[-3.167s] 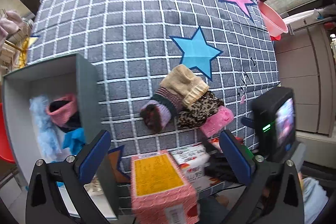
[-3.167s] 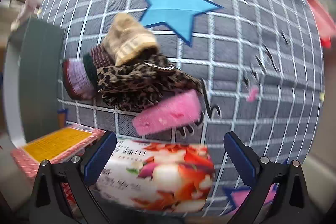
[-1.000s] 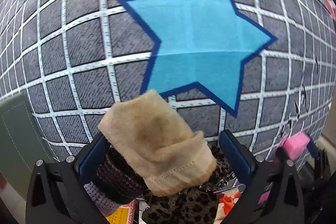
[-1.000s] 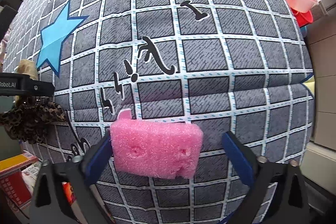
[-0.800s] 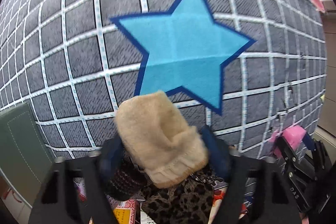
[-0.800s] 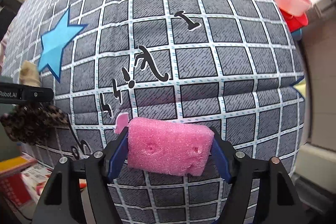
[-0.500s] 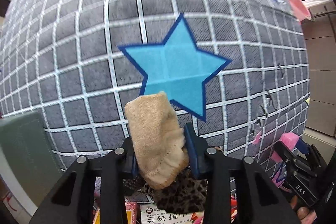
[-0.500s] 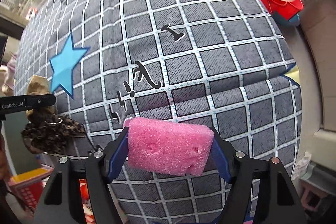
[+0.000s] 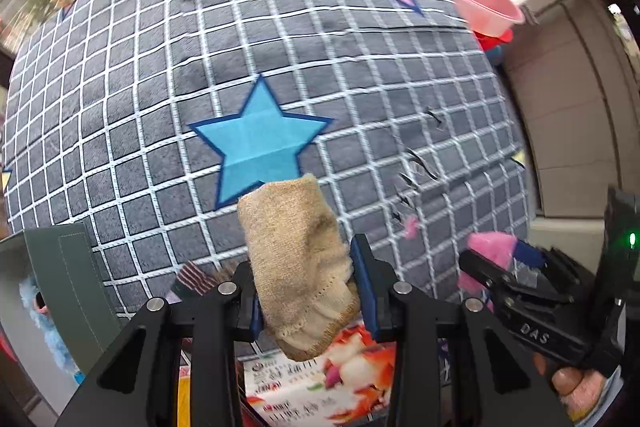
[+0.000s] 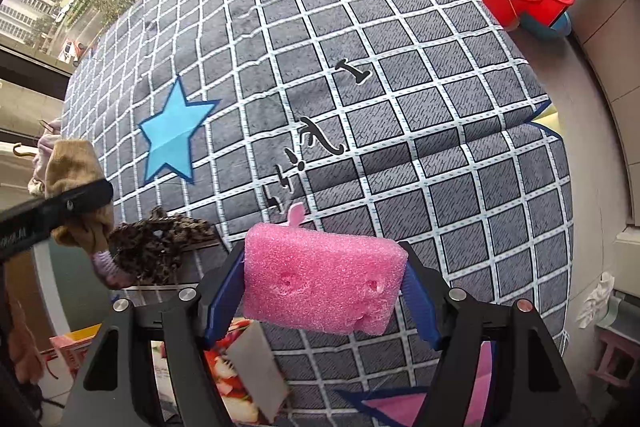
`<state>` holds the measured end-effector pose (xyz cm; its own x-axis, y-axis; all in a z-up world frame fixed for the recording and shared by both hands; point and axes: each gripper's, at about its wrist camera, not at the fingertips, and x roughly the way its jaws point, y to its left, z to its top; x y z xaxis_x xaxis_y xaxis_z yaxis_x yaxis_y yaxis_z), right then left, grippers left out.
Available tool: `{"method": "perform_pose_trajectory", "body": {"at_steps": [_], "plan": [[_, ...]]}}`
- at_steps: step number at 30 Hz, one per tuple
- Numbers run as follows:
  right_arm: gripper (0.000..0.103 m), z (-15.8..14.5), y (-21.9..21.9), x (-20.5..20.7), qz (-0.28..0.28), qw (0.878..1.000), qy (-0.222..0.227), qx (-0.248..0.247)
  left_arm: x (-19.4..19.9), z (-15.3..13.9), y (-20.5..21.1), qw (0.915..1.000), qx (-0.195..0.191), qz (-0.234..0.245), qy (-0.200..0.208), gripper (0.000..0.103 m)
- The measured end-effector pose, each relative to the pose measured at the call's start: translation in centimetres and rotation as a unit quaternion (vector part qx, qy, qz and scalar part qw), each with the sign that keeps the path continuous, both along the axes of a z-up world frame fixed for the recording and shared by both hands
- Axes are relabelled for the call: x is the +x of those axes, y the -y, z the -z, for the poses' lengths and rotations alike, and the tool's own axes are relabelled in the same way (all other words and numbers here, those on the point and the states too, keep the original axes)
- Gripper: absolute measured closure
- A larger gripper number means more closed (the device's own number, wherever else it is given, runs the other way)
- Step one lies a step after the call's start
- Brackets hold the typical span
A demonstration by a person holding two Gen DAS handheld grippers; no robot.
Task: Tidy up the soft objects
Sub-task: 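Lift the beige glove with left tool while right tool lifts the pink foam strip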
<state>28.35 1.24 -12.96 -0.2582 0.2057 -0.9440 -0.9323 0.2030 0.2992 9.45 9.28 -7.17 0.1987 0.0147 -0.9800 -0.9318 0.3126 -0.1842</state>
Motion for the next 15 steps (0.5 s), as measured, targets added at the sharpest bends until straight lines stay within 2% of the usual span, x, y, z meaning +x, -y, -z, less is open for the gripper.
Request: {"method": "perform_pose_trajectory", "body": {"at_steps": [1, 2, 7, 15], "plan": [[0.030, -0.5, 0.4, 0.1, 0.001, 1.000, 0.000, 0.003, 0.0, -0.3, 0.4, 0.9999, 0.004, 0.009, 0.002, 0.063], [0.030, -1.1, 0.9, 0.3, 0.000, 1.000, -0.001, 0.005, -0.4, 0.9, 1.2, 0.9999, 0.007, 0.015, 0.003, 0.063], [0.030, -3.2, 2.4, -0.5, -0.005, 1.000, 0.003, 0.017, 0.3, -0.4, 3.8, 0.9982, 0.027, 0.049, 0.020, 0.063], [0.030, -5.6, 4.2, -2.3, -0.012, 1.000, 0.009, 0.027, -0.3, -2.4, 6.4, 0.9959, 0.050, 0.064, 0.041, 0.063]]}}
